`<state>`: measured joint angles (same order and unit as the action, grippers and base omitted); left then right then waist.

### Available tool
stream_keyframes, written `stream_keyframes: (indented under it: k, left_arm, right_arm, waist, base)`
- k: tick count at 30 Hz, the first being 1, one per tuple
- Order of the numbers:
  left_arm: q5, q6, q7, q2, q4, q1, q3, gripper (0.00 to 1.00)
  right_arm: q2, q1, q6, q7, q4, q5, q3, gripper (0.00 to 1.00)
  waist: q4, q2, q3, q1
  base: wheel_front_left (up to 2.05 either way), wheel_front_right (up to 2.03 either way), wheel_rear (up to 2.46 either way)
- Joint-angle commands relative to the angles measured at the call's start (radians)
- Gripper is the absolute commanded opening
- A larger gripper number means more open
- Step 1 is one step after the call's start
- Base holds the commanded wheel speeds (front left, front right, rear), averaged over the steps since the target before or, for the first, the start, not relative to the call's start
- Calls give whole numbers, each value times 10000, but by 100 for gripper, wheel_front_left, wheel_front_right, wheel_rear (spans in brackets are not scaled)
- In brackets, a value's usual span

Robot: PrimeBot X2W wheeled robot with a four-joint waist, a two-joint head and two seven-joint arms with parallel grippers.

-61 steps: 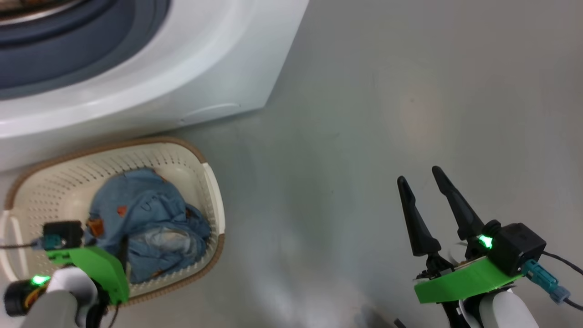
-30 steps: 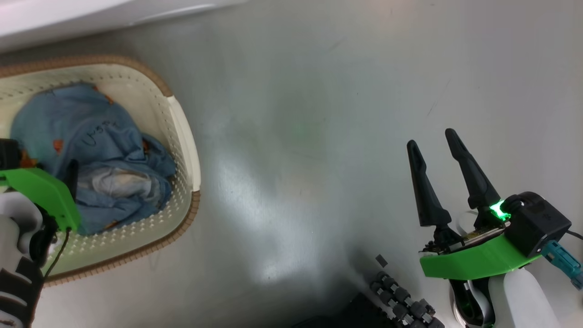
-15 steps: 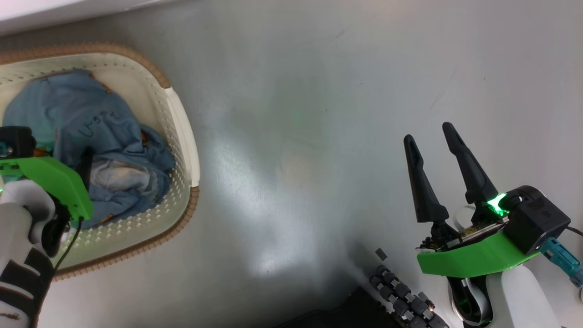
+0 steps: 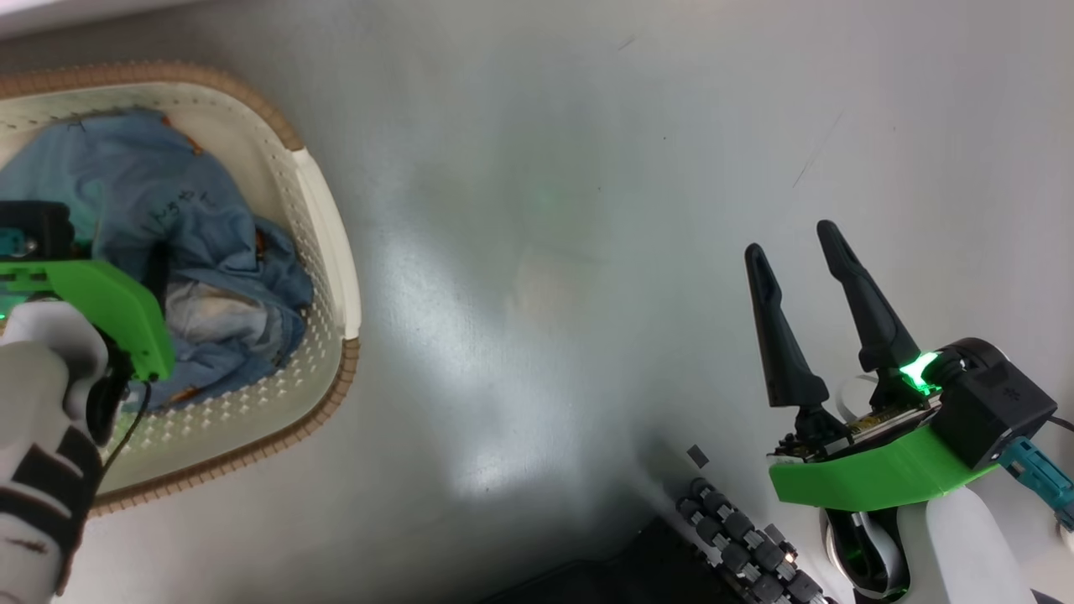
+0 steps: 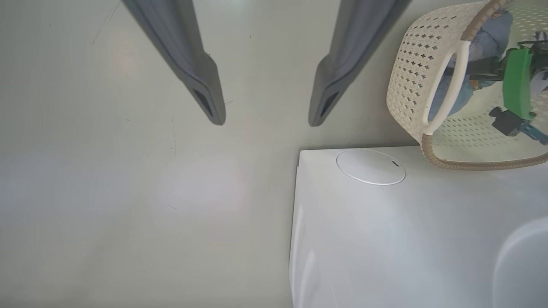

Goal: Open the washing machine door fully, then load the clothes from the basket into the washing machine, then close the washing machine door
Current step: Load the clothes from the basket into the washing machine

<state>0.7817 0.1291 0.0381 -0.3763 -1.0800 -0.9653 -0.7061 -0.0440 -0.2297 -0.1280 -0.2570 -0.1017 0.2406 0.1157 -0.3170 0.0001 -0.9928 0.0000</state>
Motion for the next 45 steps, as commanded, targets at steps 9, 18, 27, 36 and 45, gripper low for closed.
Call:
stream_keyframes:
  k: [9,18,27,36,45]
  left_arm:
    - [-552,-159,655,281,-1244,-462,-331,0]
    - [-445,-274,1364,583,-1762,-192,-311,0]
    - [356,-89,2160,1204,-1505,1269,308,0]
    - [389,-425,2234,1481,777,3451,1760,0]
    - [-810,-1047,2236,2024,3408,6161,3178,0]
  right_arm:
    - [-62,213,-27,-48,-285,91,34,100]
    - [-62,4,-27,-48,-60,323,-42,100]
    - [-62,110,-27,-48,333,317,-310,100]
    - [-62,773,-27,-48,675,-55,-601,100]
    - [-62,1630,-27,-48,960,-430,-672,100]
  waist:
    - [68,-1,-93,0]
    - [206,-1,623,0]
    - [938,-1,2480,0]
    - [1743,-1,4595,0]
    - [2315,-1,6519,0]
  base:
    - [0,0,0]
    - [0,0,0]
    - [0,0,0]
    - [0,0,0]
    - [0,0,0]
